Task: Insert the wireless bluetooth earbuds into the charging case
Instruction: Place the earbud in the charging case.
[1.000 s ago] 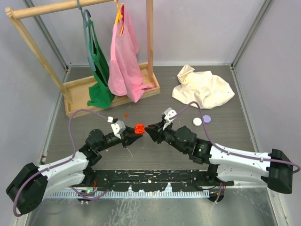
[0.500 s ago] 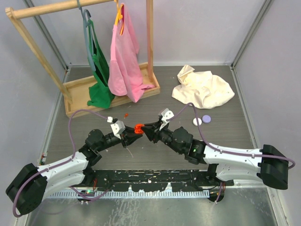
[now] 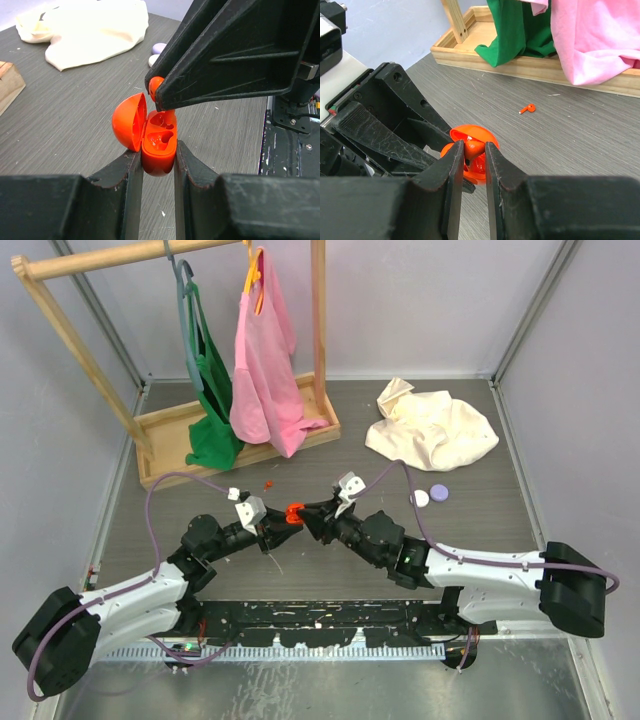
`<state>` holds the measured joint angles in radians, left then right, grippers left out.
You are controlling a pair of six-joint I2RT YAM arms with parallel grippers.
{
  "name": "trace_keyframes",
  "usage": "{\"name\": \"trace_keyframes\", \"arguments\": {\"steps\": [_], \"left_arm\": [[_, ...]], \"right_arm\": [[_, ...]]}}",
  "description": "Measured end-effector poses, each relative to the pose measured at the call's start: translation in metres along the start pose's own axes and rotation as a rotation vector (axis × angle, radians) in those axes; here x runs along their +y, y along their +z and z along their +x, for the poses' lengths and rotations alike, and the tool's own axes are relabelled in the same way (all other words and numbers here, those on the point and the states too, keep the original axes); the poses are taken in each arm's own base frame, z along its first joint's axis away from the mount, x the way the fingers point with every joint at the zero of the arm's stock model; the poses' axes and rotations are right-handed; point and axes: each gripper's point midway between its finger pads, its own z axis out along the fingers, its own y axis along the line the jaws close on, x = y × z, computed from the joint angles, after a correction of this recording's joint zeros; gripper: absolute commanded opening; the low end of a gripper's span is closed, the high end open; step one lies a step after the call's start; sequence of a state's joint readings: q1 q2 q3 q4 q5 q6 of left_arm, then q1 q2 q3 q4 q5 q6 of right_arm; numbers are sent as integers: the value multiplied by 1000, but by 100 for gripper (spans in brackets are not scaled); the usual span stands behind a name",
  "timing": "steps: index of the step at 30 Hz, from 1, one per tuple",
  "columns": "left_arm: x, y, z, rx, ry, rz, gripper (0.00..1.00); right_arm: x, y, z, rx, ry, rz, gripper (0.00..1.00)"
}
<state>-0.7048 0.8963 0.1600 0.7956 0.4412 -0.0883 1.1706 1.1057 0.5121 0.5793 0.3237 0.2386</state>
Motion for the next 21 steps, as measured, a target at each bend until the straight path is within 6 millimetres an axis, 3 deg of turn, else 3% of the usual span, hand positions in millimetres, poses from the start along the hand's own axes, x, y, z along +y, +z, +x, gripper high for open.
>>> {"name": "trace_keyframes", "arguments": {"steps": [12, 21], "left_arm": [[0, 0, 1, 1, -1, 0, 0], [0, 0, -1, -3, 1, 0, 0]], "right_arm": [[5, 2, 8, 2, 9, -22, 20], [5, 0, 13, 8, 16, -24, 44]]}}
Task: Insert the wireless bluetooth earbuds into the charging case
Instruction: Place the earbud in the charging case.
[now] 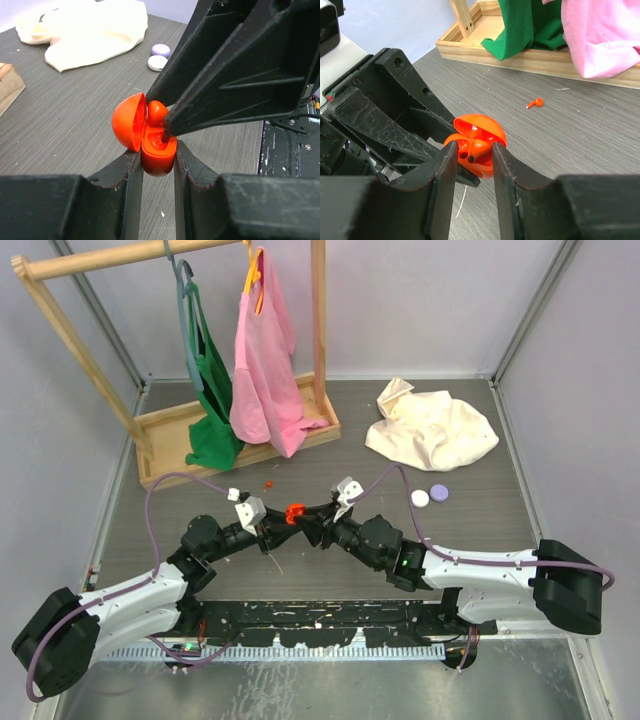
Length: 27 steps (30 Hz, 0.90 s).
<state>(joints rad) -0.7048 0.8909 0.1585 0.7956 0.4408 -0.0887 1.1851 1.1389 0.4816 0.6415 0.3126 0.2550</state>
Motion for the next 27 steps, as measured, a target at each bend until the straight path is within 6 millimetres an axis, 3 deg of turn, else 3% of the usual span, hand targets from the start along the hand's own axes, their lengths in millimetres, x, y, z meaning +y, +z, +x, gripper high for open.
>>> {"name": "trace_keyframes", "arguments": {"steps": [7, 11, 22, 27], "left_arm": [[0, 0, 0, 0, 1, 0, 0], [0, 0, 0, 0, 0, 0, 0], [0, 0, 2, 7, -4, -1, 0], [1, 0, 3, 11, -9, -6, 0]], "right_arm": [[0, -6, -6, -9, -7, -2, 71], [-2, -11, -16, -22, -15, 11, 75], [-19, -16, -25, 32, -111, 98, 100], [-33, -13, -23, 119, -142, 69, 92]]}}
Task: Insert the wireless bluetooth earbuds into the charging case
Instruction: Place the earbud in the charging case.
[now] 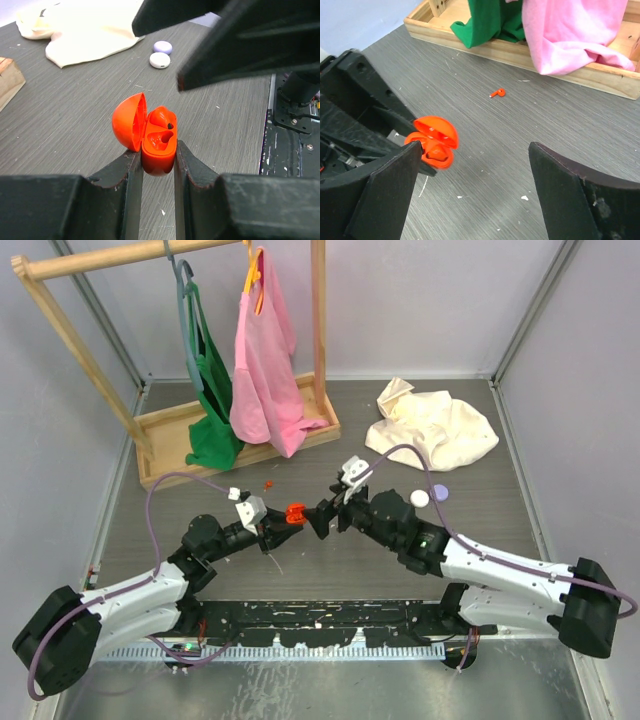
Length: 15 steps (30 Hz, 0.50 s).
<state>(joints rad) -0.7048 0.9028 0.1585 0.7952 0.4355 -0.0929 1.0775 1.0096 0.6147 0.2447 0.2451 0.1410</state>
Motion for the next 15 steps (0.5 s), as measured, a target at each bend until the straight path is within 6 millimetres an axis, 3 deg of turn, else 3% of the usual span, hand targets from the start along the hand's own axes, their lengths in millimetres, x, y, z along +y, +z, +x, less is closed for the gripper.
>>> {"name": "trace_keyframes", "arguments": {"steps": [4, 11, 15], "left_arm": [[1, 0, 0, 1, -4, -5, 0], [-2, 0, 0, 1, -23, 6, 1], [-7, 0, 0, 3, -30, 33, 1]], "right_arm": [[-15, 0, -3, 12, 23, -43, 91], [-7, -11, -1, -12, 30, -218, 89], [-5, -17, 11, -19, 31, -321, 84]]}}
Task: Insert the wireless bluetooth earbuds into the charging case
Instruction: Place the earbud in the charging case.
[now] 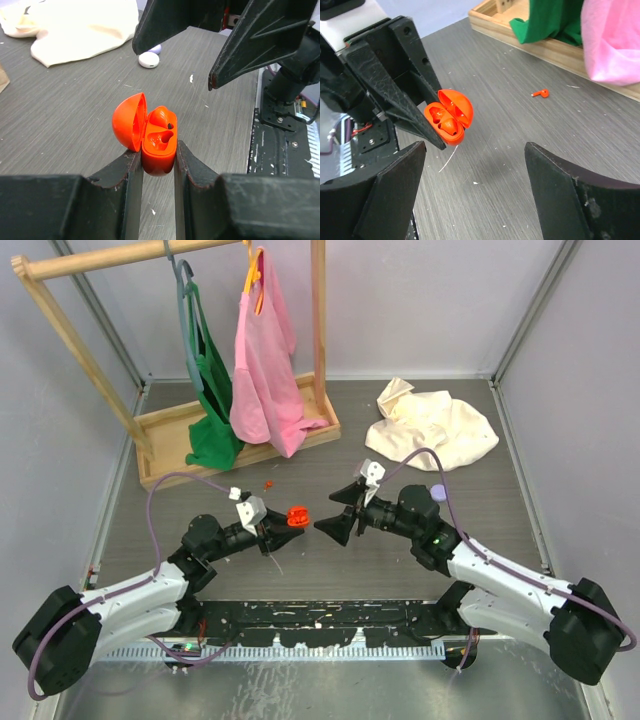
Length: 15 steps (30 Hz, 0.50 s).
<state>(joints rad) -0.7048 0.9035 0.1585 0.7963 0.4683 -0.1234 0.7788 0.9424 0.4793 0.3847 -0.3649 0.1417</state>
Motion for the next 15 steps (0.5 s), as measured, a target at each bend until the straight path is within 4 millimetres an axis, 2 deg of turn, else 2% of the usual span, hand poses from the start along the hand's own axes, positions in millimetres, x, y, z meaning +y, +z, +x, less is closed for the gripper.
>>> {"name": "trace_keyframes", "arguments": {"steps": [6, 9, 11, 15], "left_arm": [[-11, 0, -5, -12, -21, 55, 2], [-17, 1, -16, -35, -25, 83, 2], [-20, 1, -24, -55, -25, 101, 2], [-27, 2, -37, -83, -22, 137, 3]], "right_arm": [[12, -7, 6, -41, -29, -133, 74], [21, -10, 6, -73, -53, -193, 70], [26, -10, 3, -96, -65, -225, 62], [34, -10, -5, -144, -87, -278, 59]]}}
